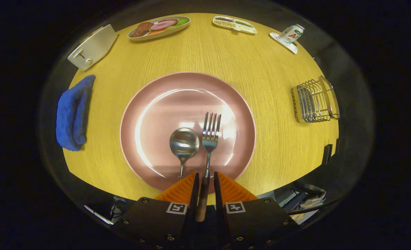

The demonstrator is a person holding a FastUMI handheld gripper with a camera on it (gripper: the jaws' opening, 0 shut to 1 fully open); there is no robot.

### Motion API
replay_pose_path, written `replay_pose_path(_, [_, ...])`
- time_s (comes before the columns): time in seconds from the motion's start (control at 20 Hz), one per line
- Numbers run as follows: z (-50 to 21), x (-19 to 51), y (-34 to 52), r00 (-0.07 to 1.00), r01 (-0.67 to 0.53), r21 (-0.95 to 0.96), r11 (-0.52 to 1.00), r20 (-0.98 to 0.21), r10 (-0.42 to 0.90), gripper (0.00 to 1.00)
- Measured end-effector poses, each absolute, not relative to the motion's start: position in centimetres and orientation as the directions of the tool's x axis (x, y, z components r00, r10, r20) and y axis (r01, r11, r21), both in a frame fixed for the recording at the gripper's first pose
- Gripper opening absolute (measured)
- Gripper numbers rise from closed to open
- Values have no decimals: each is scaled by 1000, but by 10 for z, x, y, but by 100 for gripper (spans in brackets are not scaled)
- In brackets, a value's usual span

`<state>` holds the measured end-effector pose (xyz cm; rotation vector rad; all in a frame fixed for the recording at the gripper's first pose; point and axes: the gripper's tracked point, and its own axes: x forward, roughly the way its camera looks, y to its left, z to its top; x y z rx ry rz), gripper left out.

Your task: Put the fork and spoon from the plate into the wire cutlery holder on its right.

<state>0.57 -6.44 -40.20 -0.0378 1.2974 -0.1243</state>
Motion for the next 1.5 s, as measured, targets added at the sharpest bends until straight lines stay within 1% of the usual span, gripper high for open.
replay_pose_path(0.25, [-411,1,-65,235,18,-126,992,-964,-126,25])
replay_pose_path(0.3, [-414,2,-63,226,12,-109,994,-968,-109,10])
replay_pose_path(0.55, [-403,2,-64,242,6,-130,991,-962,-128,10])
replay_pose_path(0.6, [-396,6,-63,263,-6,-125,992,-957,-119,1])
replay_pose_path(0.85, [-385,13,-67,294,3,-130,992,-948,-125,1])
replay_pose_path(1.15, [-348,25,-76,339,12,-170,985,-926,-164,1])
replay_pose_path(1.3, [-328,30,-92,364,44,-185,982,-912,-189,1])
replay_pose_path(1.5, [-305,36,-121,378,118,-187,975,-900,-218,1])
